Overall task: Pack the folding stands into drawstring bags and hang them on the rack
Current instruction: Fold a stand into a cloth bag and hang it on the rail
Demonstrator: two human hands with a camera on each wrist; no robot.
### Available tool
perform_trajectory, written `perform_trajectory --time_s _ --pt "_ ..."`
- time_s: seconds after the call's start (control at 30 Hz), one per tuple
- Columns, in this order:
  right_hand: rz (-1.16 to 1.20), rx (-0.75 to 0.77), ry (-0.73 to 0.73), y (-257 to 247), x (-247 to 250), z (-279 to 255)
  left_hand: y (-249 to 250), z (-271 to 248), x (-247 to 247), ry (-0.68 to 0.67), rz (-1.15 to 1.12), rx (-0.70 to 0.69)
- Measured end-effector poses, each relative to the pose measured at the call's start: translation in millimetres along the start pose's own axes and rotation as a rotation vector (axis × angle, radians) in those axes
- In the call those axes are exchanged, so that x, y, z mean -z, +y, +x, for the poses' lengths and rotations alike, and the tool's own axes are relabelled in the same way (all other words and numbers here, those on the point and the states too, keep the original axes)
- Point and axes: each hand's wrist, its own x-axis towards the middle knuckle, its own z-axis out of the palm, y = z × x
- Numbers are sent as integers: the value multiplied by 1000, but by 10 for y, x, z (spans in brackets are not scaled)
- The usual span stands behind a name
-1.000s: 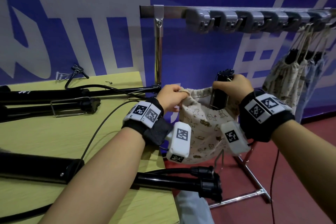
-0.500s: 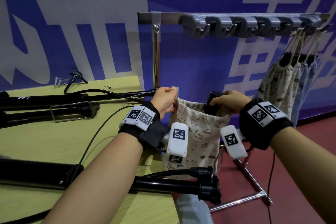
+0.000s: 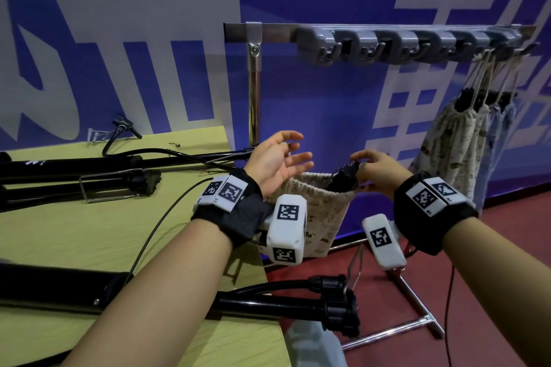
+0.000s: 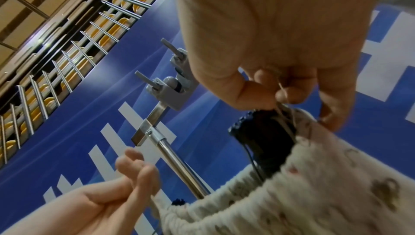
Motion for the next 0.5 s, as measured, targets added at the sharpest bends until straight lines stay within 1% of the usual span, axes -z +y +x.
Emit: perform_trajectory --time_s 0.13,0.2,0.27,0.37,0.5 --pt "-34 4 -5 118 -31 45 -31 24 3 12 142 -57" --pt "-39 -43 -8 195 -67 97 -40 34 12 9 198 -70" --pt "-52 -135 7 276 -113 136 -37 23 5 -6 208 -78" --pt "-20 -260 -11 390 -143 205 -23 -3 -5 -26 200 -96" --pt "37 -304 -4 421 -102 238 -13 -14 -7 -63 211 -111"
